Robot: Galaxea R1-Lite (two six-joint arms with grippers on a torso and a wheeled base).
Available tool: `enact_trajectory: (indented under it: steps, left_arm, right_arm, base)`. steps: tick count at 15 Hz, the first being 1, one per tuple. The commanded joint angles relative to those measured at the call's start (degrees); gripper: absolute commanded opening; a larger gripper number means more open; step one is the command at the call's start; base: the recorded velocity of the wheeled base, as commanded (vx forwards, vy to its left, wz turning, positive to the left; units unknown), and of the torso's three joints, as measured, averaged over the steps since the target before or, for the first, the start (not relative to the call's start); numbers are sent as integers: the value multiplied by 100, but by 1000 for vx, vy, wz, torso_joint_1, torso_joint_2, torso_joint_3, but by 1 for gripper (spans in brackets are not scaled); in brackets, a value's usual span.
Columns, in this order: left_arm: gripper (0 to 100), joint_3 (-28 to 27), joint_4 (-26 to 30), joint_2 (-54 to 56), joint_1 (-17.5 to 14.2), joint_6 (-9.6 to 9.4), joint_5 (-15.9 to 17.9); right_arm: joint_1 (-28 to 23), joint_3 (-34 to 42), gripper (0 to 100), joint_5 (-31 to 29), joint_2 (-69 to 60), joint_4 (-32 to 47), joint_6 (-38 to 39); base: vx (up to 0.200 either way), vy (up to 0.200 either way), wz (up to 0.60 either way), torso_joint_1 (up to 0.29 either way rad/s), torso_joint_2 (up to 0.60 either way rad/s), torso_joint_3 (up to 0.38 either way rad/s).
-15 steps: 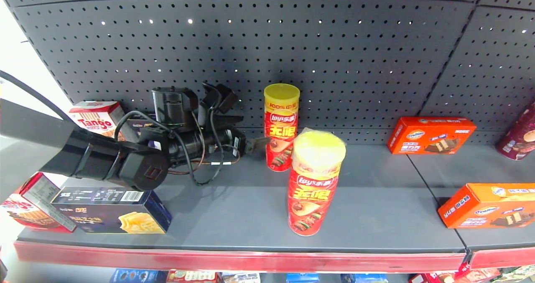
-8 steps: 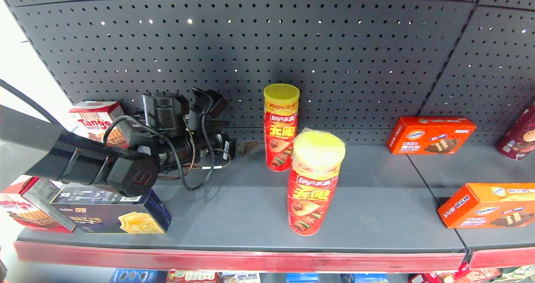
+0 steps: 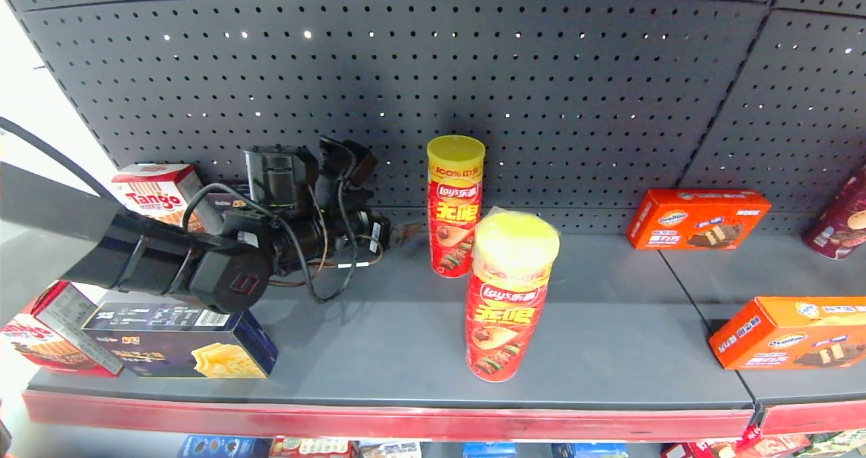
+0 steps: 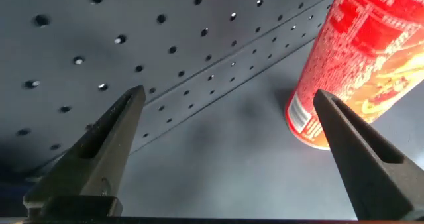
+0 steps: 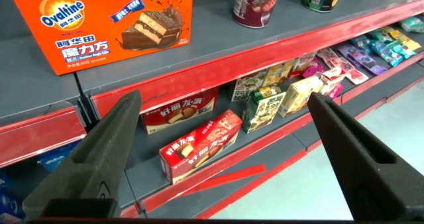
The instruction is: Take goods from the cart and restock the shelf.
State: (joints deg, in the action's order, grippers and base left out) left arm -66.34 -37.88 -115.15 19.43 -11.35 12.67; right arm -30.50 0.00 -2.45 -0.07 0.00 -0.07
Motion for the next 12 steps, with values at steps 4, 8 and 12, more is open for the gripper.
enact_trajectory:
  steps: [4, 8, 12]
  left_arm:
    - [100, -90, 0, -209, 122, 1, -89]
    - [100, -90, -9, -253, 122, 10, -115]
    - [100, -133, -9, -253, 122, 10, -115]
  right_arm:
    - [0, 0, 100, -1, 7, 0, -1]
    - [0, 0, 100, 8, 7, 0, -1]
    - [0, 0, 100, 8, 7, 0, -1]
  base:
    - [0, 0, 0, 0, 0, 0]
    - [0, 0, 0, 0, 0, 0]
    - [0, 0, 0, 0, 0, 0]
